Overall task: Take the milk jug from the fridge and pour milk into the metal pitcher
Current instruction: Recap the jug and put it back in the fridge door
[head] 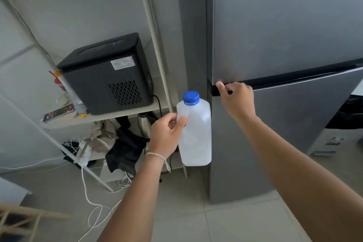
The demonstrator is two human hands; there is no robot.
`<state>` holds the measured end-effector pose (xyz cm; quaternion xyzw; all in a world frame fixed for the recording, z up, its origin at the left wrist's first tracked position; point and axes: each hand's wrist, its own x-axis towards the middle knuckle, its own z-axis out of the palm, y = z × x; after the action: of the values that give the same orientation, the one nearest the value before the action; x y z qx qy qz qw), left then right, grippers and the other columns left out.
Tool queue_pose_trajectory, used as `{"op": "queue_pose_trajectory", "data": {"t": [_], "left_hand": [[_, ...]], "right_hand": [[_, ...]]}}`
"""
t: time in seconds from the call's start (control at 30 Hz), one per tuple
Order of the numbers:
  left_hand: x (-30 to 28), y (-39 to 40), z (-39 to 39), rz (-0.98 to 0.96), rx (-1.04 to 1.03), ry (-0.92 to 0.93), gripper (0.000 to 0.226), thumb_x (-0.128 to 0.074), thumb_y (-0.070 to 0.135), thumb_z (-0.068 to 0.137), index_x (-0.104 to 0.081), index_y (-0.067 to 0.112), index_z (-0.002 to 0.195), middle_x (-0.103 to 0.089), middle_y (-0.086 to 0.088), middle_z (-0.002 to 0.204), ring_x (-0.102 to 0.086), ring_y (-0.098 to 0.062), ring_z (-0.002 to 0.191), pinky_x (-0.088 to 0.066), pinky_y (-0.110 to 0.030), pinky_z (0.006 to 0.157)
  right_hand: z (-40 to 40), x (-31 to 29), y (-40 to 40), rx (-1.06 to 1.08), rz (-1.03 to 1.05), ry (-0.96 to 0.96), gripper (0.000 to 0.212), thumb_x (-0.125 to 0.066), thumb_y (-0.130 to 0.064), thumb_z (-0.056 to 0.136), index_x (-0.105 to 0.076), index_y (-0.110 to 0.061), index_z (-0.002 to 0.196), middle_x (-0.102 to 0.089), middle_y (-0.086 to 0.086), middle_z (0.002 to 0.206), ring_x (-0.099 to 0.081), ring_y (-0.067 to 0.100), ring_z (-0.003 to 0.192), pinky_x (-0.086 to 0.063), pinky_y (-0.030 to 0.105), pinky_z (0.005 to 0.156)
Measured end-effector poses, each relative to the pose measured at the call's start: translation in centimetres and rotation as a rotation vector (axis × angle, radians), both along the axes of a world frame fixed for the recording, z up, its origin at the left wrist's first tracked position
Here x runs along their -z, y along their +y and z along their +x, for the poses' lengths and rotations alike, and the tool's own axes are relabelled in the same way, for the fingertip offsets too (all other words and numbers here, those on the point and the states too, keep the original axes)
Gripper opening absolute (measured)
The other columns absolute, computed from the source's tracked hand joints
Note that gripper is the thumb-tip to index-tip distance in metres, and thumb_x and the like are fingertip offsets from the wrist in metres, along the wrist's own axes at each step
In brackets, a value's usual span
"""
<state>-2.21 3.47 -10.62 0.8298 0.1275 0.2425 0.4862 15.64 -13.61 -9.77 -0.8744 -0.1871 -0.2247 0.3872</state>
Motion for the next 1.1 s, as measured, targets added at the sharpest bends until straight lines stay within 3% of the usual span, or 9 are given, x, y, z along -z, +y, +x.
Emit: {"op": "queue_pose_trajectory", "data": {"t": [0.17,0.3,0.37,0.47,0.67,0.83,0.9,1.0,1.1], "left_hand": [[0.4,0.3,0.5,-0.036,0.022,0.035,0.023,-0.068,0.039,0.093,-0.073,0.016,0.094,-0.077,0.003,0.083,-0.071,-0.015,0.081,-0.056,-0.030,0.071],[0.5,0.3,0.6,-0.050,0.058,0.029,0.023,-0.069,0.039,0.093,-0.073,0.017,0.094,-0.077,0.001,0.083,-0.072,-0.017,0.083,-0.056,-0.032,0.075],[0.6,0.6,0.7,-0.047,0.065,0.031,0.023,-0.068,0.039,0.093,-0.073,0.017,0.093,-0.077,0.001,0.083,-0.072,-0.017,0.082,-0.056,-0.031,0.075],[0.7,0.9,0.7,-0.038,0.081,0.032,0.021,-0.068,0.038,0.093,-0.073,0.017,0.093,-0.077,0.002,0.083,-0.072,-0.014,0.081,-0.056,-0.027,0.073],[1.3,1.1,0.7,0.021,0.136,0.051,0.021,-0.070,0.038,0.092,-0.074,0.017,0.094,-0.077,0.006,0.084,-0.072,-0.010,0.081,-0.054,-0.020,0.069],[1.9,-0.1,1.0,0.025,0.202,0.066,0.033,-0.068,0.053,0.085,-0.074,0.021,0.092,-0.077,0.008,0.082,-0.073,-0.012,0.080,-0.058,-0.031,0.072],[2.2,-1.1,1.3,0.015,0.240,0.068,0.038,-0.064,0.060,0.081,-0.073,0.024,0.090,-0.077,0.007,0.083,-0.073,-0.016,0.081,-0.060,-0.040,0.076],[3.0,-3.0,1.9,0.029,0.283,0.090,0.035,-0.065,0.056,0.085,-0.073,0.023,0.094,-0.077,0.007,0.086,-0.073,-0.016,0.083,-0.059,-0.045,0.079],[4.1,-5.5,2.5,0.036,0.345,0.135,0.035,-0.067,0.052,0.088,-0.071,0.019,0.099,-0.077,0.006,0.092,-0.072,-0.014,0.086,-0.059,-0.041,0.078]], "right_hand": [[0.0,-0.6,-0.2,-0.017,0.035,0.024,0.068,-0.059,-0.044,0.098,-0.037,-0.001,0.051,-0.035,0.015,0.044,-0.026,0.026,0.051,-0.021,0.035,0.056],[-0.5,-1.3,-0.2,-0.020,0.103,0.051,0.070,-0.064,-0.044,0.095,-0.029,0.001,0.054,-0.037,0.027,0.052,-0.021,0.025,0.055,-0.027,0.037,0.057],[-0.9,-1.4,-0.2,0.007,0.165,0.095,0.071,-0.066,-0.049,0.091,-0.026,-0.006,0.051,-0.042,0.024,0.048,-0.024,0.027,0.052,-0.037,0.037,0.060],[-2.5,-1.0,-0.8,0.103,0.248,0.098,0.073,-0.065,-0.054,0.088,-0.042,0.001,0.046,-0.056,0.018,0.046,-0.040,0.039,0.048,-0.050,0.038,0.069],[-8.2,-0.8,-6.1,0.123,0.205,0.024,0.063,-0.073,-0.042,0.089,-0.050,-0.003,0.045,-0.051,0.010,0.042,-0.045,0.028,0.043,-0.044,0.033,0.058],[-11.6,-2.0,-11.5,0.168,0.233,0.089,0.061,-0.079,-0.040,0.084,-0.044,-0.007,0.047,-0.043,0.002,0.043,-0.034,0.011,0.045,-0.035,0.023,0.050],[-12.5,-2.8,-13.8,0.239,0.189,0.113,0.046,-0.080,-0.038,0.081,-0.055,-0.010,0.055,-0.055,0.003,0.052,-0.045,0.013,0.050,-0.042,0.028,0.055],[-14.0,-4.6,-16.7,0.325,0.052,0.201,0.018,-0.081,-0.032,0.079,-0.068,-0.020,0.085,-0.067,0.004,0.091,-0.064,0.020,0.081,-0.055,0.039,0.082],[-16.0,-6.3,-19.7,0.380,-0.102,0.328,0.036,-0.077,-0.034,0.084,-0.068,-0.023,0.117,-0.063,-0.001,0.118,-0.061,0.019,0.106,-0.049,0.034,0.092]]}}
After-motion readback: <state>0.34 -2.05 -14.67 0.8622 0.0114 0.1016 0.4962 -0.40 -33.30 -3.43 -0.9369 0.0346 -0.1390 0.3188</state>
